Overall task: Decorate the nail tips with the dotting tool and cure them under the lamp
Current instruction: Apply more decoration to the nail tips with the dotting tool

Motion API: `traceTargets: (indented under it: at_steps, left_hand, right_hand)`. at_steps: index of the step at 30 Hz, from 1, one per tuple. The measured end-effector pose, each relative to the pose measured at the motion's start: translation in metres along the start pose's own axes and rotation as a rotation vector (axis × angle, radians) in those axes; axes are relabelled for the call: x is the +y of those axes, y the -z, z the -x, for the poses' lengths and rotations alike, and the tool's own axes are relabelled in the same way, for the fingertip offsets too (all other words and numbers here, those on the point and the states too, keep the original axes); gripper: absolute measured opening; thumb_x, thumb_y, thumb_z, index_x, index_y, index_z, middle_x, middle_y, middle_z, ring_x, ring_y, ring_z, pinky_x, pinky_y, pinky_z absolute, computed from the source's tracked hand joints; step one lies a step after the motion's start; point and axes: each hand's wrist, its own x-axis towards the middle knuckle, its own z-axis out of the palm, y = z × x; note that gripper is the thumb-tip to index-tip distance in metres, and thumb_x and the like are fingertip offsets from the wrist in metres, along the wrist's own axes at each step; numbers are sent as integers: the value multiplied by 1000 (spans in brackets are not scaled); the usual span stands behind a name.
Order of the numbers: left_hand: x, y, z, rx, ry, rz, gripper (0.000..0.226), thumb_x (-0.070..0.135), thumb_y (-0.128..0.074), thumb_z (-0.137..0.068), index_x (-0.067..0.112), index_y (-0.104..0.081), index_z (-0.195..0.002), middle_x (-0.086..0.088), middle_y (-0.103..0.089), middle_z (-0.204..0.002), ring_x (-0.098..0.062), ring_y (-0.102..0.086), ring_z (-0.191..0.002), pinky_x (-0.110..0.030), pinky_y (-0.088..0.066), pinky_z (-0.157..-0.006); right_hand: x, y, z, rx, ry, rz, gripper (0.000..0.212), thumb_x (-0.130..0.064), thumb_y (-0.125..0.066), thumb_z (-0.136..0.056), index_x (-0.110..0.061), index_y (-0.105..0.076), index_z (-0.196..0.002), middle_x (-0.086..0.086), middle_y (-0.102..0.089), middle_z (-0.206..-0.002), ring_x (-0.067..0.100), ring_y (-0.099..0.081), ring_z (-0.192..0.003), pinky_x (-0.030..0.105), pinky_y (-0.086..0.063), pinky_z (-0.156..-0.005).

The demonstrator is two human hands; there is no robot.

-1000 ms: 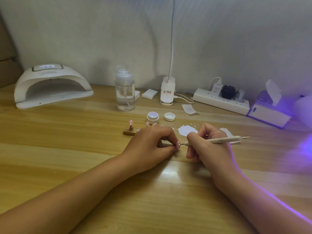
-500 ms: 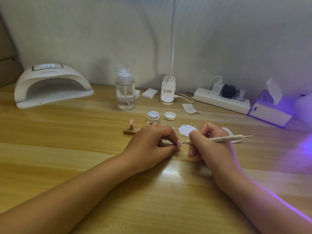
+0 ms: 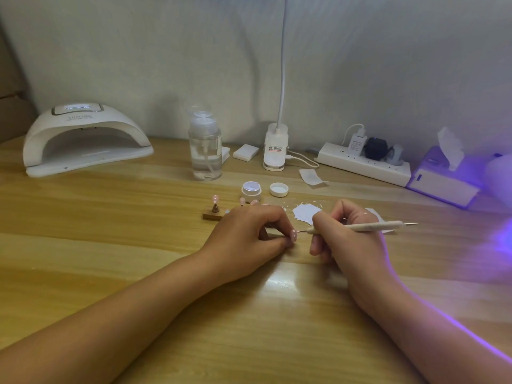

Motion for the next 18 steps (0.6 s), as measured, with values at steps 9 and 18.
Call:
traceTargets:
  at_steps: [9, 18]
  left_hand:
    - [0, 1, 0, -1, 1, -12, 30, 23, -76, -84, 45, -58, -73, 37, -60, -74, -7, -60, -63, 7, -17, -86]
    - [0, 1, 0, -6, -5, -5, 30, 22, -76, -83, 45, -59, -73, 37, -60, -74, -5, -60, -63, 3, -24, -84]
  right_hand:
    - [0, 0, 0, -27, -7, -33, 32, -6, -61, -80, -21, -46, -57, 14, -66, -54, 11, -53, -40, 17, -43, -42]
    - [-1, 0, 1, -44, -8, -25, 30, -5, -61, -80, -20, -46, -58, 15, -66, -55, 12, -52, -40, 18, -42, -42]
